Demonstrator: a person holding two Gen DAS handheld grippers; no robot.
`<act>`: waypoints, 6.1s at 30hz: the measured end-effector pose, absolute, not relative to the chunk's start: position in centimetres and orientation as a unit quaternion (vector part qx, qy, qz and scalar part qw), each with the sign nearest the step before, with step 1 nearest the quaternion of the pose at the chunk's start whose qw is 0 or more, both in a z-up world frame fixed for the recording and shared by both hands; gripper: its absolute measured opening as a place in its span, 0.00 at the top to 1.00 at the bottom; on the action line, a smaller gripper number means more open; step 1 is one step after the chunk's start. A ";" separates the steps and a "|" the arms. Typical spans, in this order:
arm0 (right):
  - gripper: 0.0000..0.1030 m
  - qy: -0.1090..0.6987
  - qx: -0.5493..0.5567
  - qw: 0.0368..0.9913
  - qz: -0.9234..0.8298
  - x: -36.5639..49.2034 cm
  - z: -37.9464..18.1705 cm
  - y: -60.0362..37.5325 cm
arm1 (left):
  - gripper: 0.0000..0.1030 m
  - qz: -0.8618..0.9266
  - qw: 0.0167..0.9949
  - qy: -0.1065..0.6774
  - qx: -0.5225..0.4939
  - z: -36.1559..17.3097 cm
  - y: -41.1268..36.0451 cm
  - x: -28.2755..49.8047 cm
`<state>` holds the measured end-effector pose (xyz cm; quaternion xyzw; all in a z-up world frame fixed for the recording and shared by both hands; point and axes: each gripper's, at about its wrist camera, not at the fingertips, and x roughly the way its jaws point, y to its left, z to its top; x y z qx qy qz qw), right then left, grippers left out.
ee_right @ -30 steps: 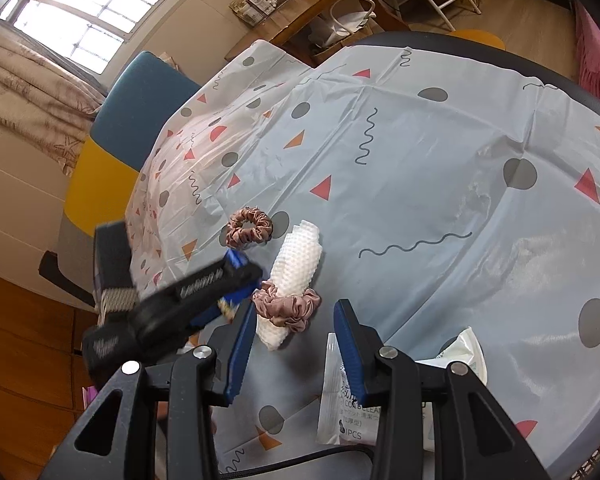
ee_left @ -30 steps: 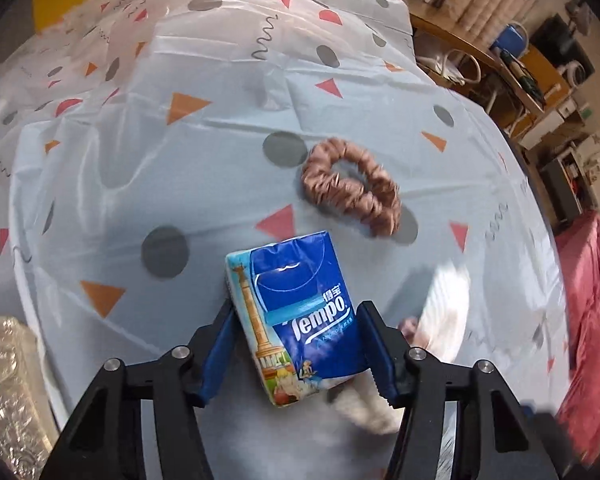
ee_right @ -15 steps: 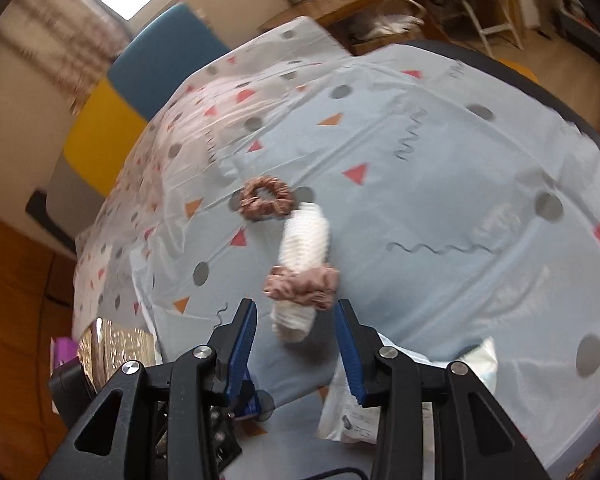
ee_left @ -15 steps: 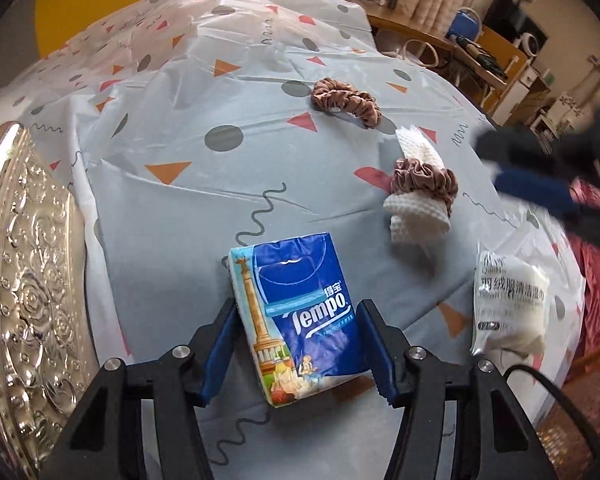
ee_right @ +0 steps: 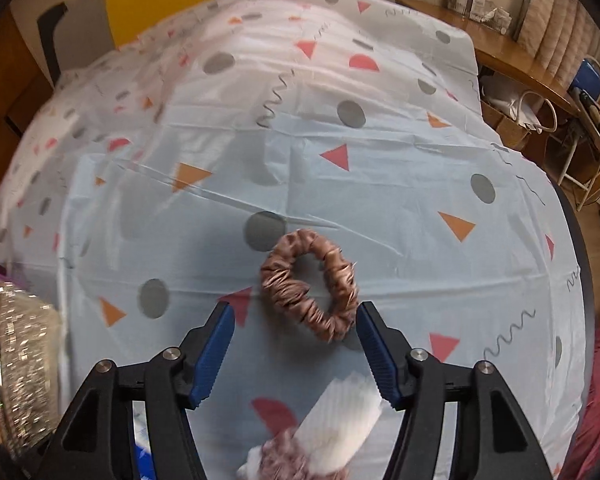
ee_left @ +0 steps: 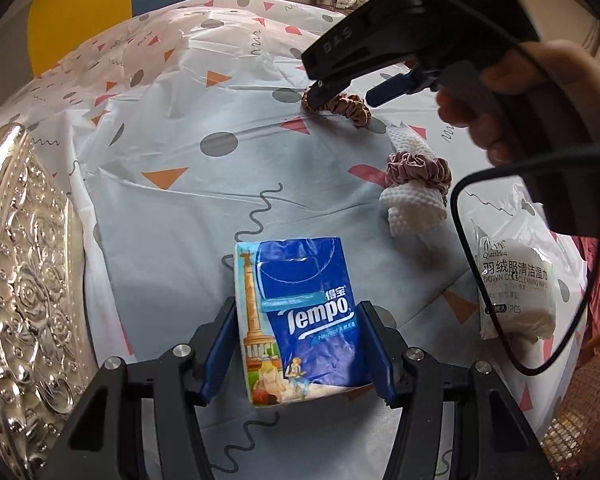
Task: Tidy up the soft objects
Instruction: 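Grasp the blue Tempo tissue pack with the left gripper while the right grasps a scrunchie, then drop the tissue pack into the gold tray with the left gripper while the right holds the scrunchie, then carry the brown scrunchie over the gold tray with the right gripper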
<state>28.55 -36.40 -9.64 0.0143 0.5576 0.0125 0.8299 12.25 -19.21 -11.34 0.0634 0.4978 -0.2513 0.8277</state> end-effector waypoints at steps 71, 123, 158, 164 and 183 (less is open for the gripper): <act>0.86 0.529 -0.101 0.832 0.131 12.3 -12.6 -24.7 | 0.49 0.118 0.899 0.366 -0.207 0.2 25.4 5.9; 0.86 0.501 -0.153 0.844 0.113 10.8 -12.6 -22.9 | 0.13 0.179 0.895 0.384 -0.136 -5.6 24.6 0.2; 0.87 0.331 -0.031 0.919 0.211 7.5 7.8 -14.0 | 0.08 0.189 0.900 0.366 -0.140 -5.3 25.9 -2.7; 0.87 0.370 -0.076 0.861 0.341 6.4 5.3 -2.8 | 0.05 0.206 0.904 0.346 -0.140 -4.4 26.9 -3.3; 0.71 0.507 -0.150 0.778 0.340 9.8 -9.7 15.0 | 0.05 0.219 0.900 0.352 -0.138 -5.1 28.2 -4.7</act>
